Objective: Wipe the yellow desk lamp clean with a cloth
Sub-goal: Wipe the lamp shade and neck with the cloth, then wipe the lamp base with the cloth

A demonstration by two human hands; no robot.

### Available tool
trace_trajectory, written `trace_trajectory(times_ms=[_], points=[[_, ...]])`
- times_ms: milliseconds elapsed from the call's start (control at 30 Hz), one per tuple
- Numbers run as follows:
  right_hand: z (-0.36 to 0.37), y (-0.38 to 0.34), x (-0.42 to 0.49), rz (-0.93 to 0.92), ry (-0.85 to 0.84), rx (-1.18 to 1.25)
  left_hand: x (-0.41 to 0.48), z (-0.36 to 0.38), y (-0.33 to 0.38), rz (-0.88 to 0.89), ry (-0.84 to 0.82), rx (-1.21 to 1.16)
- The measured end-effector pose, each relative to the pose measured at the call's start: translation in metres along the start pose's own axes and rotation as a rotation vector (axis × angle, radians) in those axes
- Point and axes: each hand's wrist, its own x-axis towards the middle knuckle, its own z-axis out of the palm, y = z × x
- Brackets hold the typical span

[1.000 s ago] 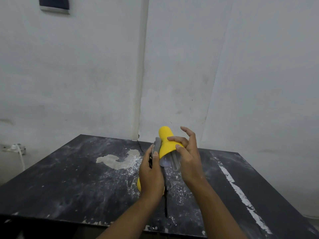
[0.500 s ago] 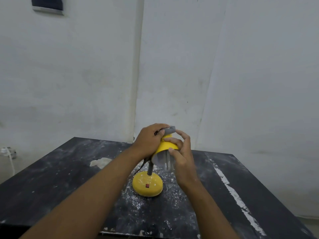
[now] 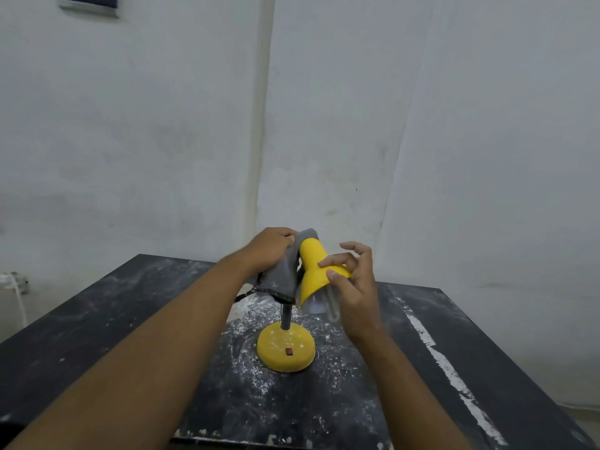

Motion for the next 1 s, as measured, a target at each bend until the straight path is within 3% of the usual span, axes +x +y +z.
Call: trace_trajectory(times_ms=[133,267,467,533,600,667,800,900,1000], points=[[-0.015,0.005,0.011,0.02,0.01,0.073,-0.021,0.002,-0.03,-0.094,-0.081,-0.055],[-0.016,0.0,0.006,0.013,-0.004,-0.005,-0.051,0.014,-0.049,-0.19,0.019,-0.262],[-0.007,-0.014,-0.045,-0.277,0.29,-0.311,-0.106,0.048,-0.059,-0.45,0.178,-0.655],[0.004,-0.005,-0.075,-0.326,0.292,-0.341,-0.121,0.059,-0.059,-0.527,0.222,-0.753],[0.019,0.013,-0.104,-0.239,0.201,-0.373,-0.133,0.068,-0.059,-0.562,0.248,-0.833],[0.034,0.031,-0.123,-0.03,0.09,-0.38,-0.144,0.078,-0.06,-0.556,0.287,-0.85],[0.05,0.043,-0.114,0.462,-0.051,-0.095,-0.163,0.1,-0.064,-0.482,0.279,-0.806],[0.058,0.044,-0.107,0.523,-0.135,-0.074,-0.176,0.119,-0.069,-0.306,0.192,-0.585],[0.056,0.053,-0.104,0.525,-0.135,-0.111,-0.177,0.128,-0.084,-0.099,0.227,-0.218]])
